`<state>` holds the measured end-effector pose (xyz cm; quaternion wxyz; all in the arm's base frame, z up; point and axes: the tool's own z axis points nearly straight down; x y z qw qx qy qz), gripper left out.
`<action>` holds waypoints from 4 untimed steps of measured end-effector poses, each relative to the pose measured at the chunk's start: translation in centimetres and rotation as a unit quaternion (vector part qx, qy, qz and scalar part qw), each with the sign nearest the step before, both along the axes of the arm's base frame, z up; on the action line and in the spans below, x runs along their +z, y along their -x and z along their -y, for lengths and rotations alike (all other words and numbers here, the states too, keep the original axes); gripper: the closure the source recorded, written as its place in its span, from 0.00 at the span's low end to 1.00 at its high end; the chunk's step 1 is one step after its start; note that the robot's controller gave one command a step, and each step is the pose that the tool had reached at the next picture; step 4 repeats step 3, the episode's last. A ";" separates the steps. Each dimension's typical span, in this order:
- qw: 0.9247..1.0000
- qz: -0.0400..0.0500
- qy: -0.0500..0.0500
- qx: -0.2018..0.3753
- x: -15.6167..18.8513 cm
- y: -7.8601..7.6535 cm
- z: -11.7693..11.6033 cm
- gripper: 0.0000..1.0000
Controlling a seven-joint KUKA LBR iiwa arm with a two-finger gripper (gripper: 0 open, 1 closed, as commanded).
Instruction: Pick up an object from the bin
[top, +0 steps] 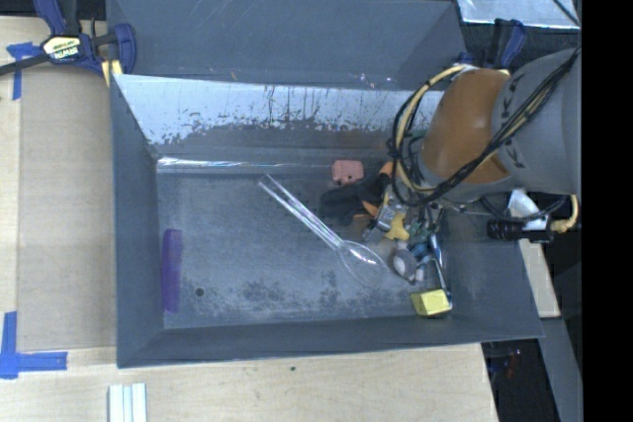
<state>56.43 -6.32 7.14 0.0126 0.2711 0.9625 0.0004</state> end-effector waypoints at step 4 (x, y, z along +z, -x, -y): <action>1.000 0.003 0.001 0.003 3.9 0.0 0.1 1.00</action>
Offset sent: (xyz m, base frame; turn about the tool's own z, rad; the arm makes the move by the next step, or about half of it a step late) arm -0.0010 -0.0001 0.0301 -0.0016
